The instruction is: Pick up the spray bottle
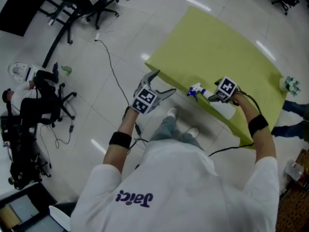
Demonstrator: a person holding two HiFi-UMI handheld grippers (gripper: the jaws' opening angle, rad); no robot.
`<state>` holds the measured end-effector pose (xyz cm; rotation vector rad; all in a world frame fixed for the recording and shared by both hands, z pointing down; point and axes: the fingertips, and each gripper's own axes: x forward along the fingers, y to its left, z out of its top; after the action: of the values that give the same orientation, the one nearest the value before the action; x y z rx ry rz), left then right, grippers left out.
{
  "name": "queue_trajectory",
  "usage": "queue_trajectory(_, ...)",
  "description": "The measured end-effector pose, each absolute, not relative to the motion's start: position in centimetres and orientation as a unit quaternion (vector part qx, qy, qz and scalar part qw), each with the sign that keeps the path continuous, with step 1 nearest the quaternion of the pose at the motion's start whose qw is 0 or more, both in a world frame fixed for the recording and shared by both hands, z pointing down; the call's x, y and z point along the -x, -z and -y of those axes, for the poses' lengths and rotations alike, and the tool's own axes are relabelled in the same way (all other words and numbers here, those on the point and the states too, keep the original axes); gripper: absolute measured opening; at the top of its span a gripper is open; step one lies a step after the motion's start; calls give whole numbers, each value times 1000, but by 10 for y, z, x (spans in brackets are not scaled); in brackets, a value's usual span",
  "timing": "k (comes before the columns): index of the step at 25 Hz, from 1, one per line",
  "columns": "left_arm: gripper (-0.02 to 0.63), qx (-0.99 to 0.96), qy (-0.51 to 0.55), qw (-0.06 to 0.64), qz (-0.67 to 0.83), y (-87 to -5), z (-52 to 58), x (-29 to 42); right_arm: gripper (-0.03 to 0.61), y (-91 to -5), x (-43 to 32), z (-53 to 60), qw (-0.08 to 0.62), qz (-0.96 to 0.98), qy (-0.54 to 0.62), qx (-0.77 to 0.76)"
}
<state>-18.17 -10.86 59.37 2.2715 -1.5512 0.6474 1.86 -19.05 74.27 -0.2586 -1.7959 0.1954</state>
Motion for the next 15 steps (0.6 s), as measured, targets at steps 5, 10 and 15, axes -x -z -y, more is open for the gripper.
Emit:
queue_trajectory(5,473,-785,-222,146,559,-591,109,181,445,-766,-11,187,625,767,-89,116)
queue_trajectory(10,472,-783,-213,146,565,-592,109,180,446,-780,5,183,623,769,-81,114)
queue_trajectory(15,473,-781,-203,141,573,-587,109,180,445,-802,1,175,655,740,-93,121)
